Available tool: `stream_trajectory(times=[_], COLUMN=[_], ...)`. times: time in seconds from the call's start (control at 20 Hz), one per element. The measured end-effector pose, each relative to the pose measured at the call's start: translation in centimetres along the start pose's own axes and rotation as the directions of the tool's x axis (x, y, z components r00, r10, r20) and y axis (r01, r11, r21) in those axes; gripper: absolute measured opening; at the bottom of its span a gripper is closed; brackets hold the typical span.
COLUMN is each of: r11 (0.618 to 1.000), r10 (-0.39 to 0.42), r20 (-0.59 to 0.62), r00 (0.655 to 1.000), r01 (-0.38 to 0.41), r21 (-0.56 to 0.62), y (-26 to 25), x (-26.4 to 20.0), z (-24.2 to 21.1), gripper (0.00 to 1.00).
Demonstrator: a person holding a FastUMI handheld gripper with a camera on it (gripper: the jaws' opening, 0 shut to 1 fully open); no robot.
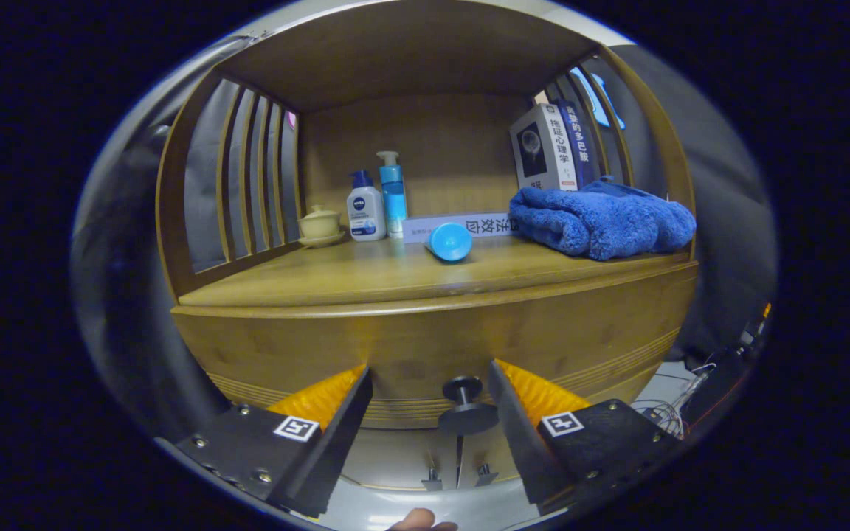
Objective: Pull open the drawer, take out the items inside it, and place them on the countertop above the cabinet.
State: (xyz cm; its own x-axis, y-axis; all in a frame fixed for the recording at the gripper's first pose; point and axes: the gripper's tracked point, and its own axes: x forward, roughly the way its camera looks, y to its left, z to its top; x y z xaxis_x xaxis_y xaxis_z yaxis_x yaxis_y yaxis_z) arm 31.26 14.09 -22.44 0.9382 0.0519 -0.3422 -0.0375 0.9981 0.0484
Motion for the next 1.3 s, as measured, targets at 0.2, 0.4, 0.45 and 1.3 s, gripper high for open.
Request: stream_trajectory(times=[0.2, 0.4, 0.45, 1.3], r11=[1.000, 0.999, 0.999, 0.991], r10=[0.004, 0.022, 0.028, -0.108], r20=[0.005, 0.019, 0.033, 0.353], r00=[1.000, 1.000, 0.999, 0.929], r01=[-0.004, -0.022, -0.029, 0.129], r21=[0.003, 0.023, 0.031, -0.037], y=[-0.1, 0.4, 0.6, -9.6], x=[0.1, -0.3, -0.5, -21.5], z=[-0.1, 0.6, 1.2, 19.9], gripper=[0.94, 0.94, 0.94, 0.94])
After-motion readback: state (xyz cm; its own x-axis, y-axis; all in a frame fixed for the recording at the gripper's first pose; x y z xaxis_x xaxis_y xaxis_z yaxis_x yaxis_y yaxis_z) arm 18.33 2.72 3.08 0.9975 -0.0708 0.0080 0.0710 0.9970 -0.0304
